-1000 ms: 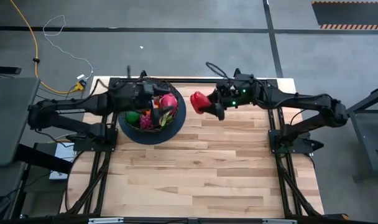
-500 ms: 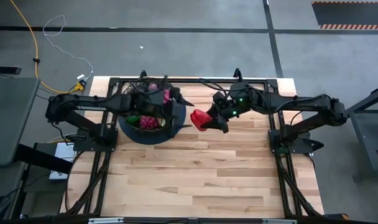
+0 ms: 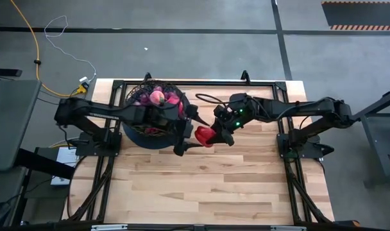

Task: Build produce basket
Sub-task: Put the red bell pepper into the black wire basket

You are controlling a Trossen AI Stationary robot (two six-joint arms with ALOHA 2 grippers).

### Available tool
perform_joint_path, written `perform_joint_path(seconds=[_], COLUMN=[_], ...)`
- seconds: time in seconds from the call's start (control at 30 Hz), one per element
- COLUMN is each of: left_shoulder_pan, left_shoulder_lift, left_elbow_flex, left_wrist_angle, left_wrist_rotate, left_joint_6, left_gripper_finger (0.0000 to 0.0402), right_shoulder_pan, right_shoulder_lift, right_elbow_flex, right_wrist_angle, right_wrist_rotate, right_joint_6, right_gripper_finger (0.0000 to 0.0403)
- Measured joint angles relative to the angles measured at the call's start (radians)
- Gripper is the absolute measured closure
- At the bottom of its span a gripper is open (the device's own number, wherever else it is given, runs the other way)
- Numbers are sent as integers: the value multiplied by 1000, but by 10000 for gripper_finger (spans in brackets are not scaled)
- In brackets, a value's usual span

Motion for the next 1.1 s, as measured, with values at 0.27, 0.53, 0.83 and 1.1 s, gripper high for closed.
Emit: perform_joint_path(seconds=[0.27,0.53,0.83,1.1], left_shoulder_pan=[-25,-37,-37,-37], left_shoulder_lift=[17,17,16,16], left_elbow_flex=[0,0,0,0], left_wrist_angle=[2,6,3,2], left_wrist_rotate=[24,10,4,2], left_joint_6=[-31,-30,-31,-27], left_gripper_finger=[36,100,162,162], right_shoulder_pan=[10,11,11,11], right_shoulder_lift=[5,5,5,5], right_elbow_flex=[0,0,0,0], right_wrist_angle=[11,14,20,23], right_wrist_rotate=[0,-1,0,3], right_joint_6=[1,3,70,85], right_gripper_finger=[134,120,111,110])
